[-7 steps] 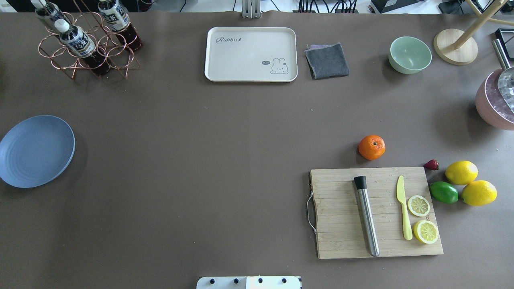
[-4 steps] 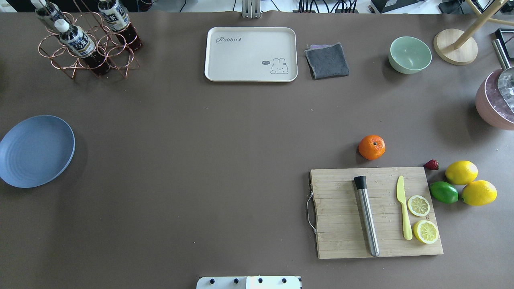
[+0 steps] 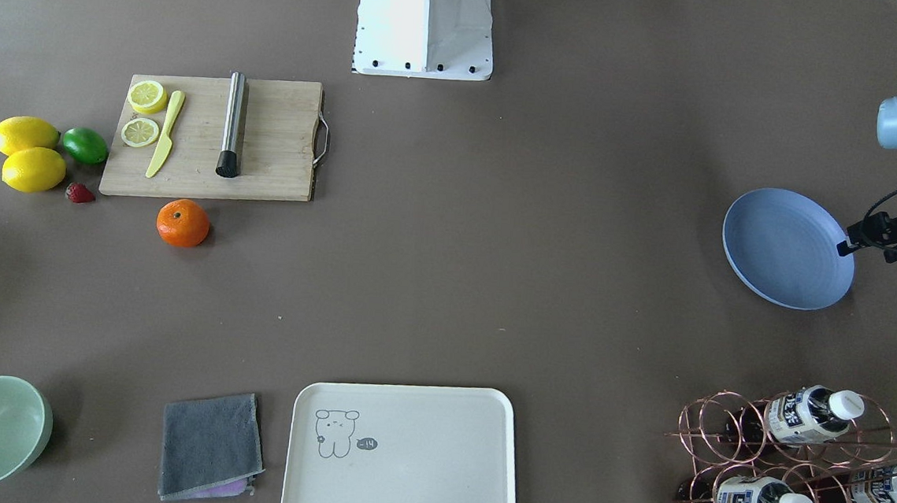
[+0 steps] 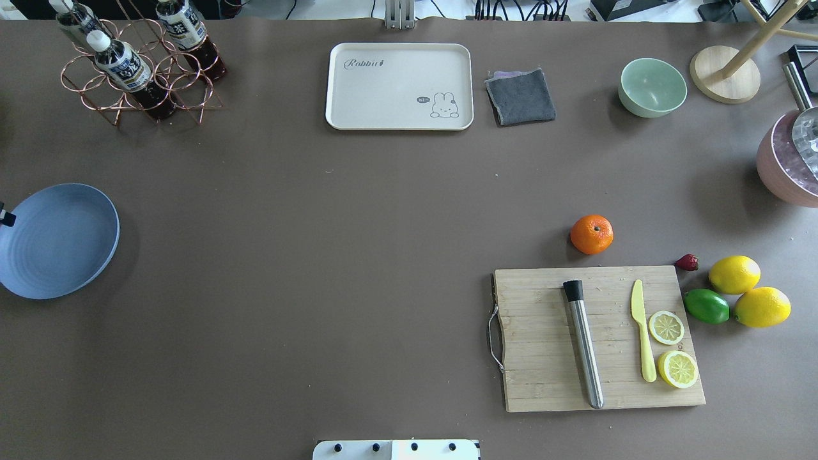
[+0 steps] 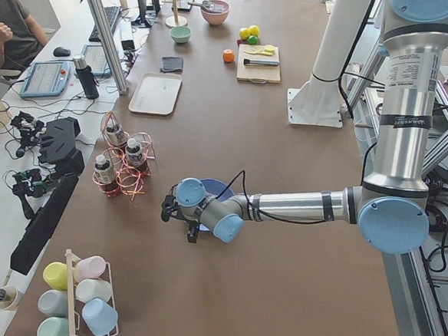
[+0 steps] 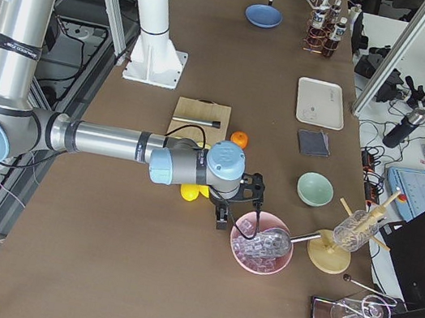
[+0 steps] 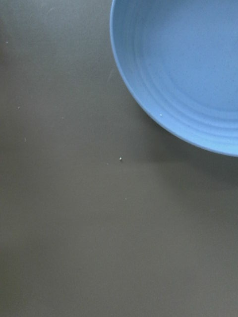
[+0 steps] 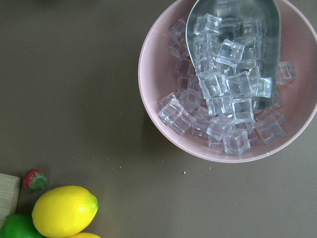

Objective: Pick orange to plate
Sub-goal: 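Move the left gripper to the blue plate while the right arm reaches toward the tangerine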

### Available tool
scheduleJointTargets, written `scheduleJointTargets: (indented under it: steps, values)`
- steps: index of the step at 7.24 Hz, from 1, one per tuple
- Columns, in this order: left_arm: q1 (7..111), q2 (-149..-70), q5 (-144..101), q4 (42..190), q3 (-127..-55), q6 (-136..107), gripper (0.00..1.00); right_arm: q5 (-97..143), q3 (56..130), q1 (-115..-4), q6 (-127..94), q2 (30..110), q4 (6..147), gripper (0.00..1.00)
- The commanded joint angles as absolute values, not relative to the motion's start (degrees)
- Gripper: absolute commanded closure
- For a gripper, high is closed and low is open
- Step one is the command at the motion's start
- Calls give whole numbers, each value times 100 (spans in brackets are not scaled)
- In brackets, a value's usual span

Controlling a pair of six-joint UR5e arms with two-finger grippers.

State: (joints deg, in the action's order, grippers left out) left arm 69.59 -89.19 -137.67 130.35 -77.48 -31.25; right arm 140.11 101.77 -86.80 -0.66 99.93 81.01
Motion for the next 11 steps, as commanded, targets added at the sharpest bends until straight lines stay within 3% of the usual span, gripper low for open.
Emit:
scheduleJointTargets:
  steps: [1, 4, 5, 6, 7, 10, 11]
  values:
    - [6865, -8938, -13755, 13288, -7629, -3357, 4, 14019, 10169, -8649, -62, 10002, 8104, 0]
    - [6530, -8938, -13342, 13736, -7436, -3366, 10, 14036, 10178, -8648, -62, 10080, 8104, 0]
    - [6522, -8930, -13342, 13790, -7375, -3366, 26, 14054, 10178, -8648, -62, 10081, 8104, 0]
    - [6521, -8904, -13342, 13834, -7374, -3375, 76, 14054, 10178, -8640, -62, 10081, 8104, 0]
    - [6521, -8903, -13342, 13834, -7374, -3366, 100, 14062, 10178, -8622, -79, 10081, 8104, 0]
    - [6530, -8921, -13395, 13843, -7645, -3567, 100, 14316, 10195, -8605, -131, 10020, 8104, 0]
    - [6530, -8938, -13403, 13834, -8142, -4378, 100, 14300, 10213, -8526, -158, 9985, 8104, 0]
